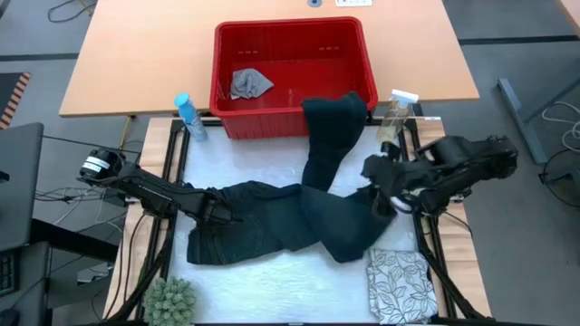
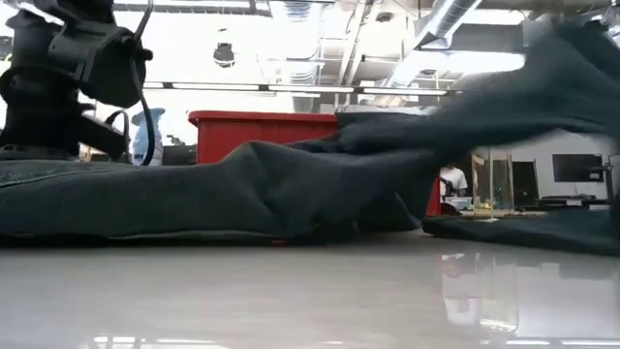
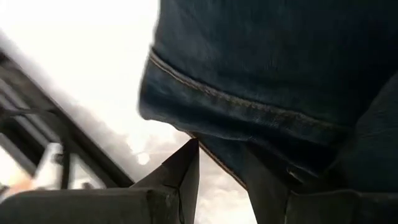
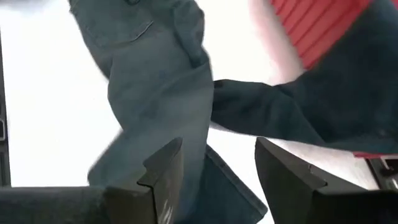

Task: Fold laundry
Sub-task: Fold the dark blue pants

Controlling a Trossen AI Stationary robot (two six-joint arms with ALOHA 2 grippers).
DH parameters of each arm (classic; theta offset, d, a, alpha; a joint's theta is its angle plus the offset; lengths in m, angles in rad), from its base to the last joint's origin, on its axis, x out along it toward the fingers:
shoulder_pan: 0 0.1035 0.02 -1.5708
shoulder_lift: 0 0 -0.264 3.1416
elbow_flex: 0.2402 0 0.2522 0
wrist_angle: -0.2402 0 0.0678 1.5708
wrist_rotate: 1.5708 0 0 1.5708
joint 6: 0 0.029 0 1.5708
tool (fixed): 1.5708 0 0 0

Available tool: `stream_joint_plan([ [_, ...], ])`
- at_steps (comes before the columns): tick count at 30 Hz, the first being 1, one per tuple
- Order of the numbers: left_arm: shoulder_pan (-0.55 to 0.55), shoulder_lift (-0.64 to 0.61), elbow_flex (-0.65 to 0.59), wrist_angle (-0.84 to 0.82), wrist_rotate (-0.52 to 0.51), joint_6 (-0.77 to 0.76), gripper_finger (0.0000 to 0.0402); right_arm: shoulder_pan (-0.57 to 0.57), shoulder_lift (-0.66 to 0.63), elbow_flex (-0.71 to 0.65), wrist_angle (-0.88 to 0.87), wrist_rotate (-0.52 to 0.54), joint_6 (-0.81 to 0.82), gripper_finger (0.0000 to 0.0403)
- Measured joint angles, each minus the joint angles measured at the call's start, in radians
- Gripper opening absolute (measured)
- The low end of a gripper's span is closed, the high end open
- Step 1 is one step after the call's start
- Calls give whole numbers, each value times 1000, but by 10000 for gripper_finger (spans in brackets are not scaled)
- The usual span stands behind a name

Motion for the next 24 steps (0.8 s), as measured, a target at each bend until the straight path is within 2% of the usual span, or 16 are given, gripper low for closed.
stream_joint_plan([
  [4,-1,-6,-56,61,62,-21,106,42,4,8,-19,-8,84,223],
  [7,-12,-6,-60,53,60,-27,106,155,33,-58,11,-31,158,222],
  [10,-15,-14,-44,45,49,-16,106,277,89,-132,18,11,281,222],
  [16,-15,-21,-17,58,54,57,106,435,282,-196,68,30,526,221],
  [20,-15,-18,-17,68,59,65,106,476,442,-178,114,27,596,221],
  [24,-14,-18,-17,74,72,79,106,502,551,-115,110,26,667,221],
])
